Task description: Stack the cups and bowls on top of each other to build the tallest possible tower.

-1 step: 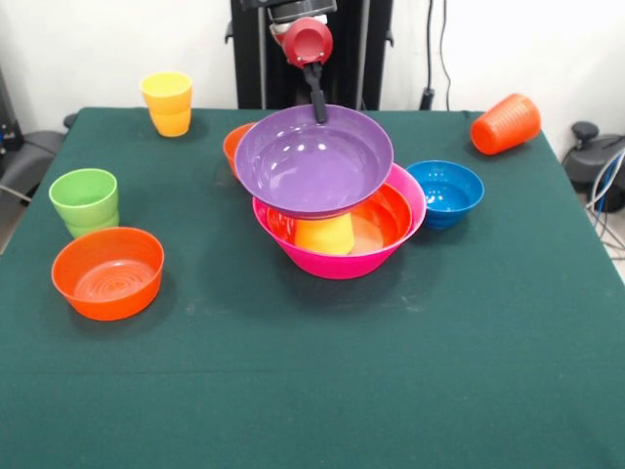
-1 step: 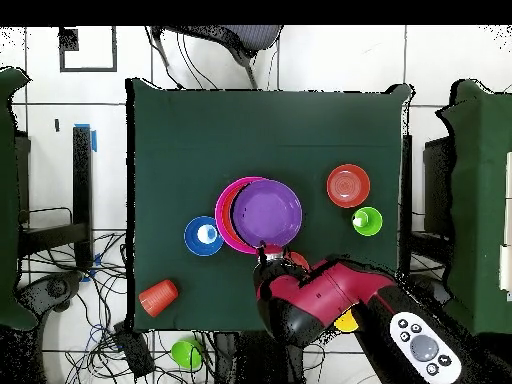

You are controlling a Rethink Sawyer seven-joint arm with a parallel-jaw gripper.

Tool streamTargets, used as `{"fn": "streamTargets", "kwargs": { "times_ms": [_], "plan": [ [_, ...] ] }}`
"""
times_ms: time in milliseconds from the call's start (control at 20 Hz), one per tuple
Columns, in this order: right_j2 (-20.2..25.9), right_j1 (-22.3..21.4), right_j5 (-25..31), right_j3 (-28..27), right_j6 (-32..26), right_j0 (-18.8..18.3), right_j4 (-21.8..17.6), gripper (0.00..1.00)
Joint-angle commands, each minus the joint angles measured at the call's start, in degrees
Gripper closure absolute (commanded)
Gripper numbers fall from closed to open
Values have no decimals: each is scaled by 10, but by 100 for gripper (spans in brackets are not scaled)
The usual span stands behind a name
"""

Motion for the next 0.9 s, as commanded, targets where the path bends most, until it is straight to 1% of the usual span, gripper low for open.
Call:
{"fn": "streamTargets", "kwargs": {
  "times_ms": [50, 450, 700, 900],
  "plan": [
    [30, 30, 40, 22, 16, 12, -11, 100],
    [35, 22, 24, 20, 25, 16, -15, 100],
    [36, 19, 2, 21, 35, 19, -26, 100],
    [33, 23, -3, 16, 38, 20, -33, 100]
  ]
}}
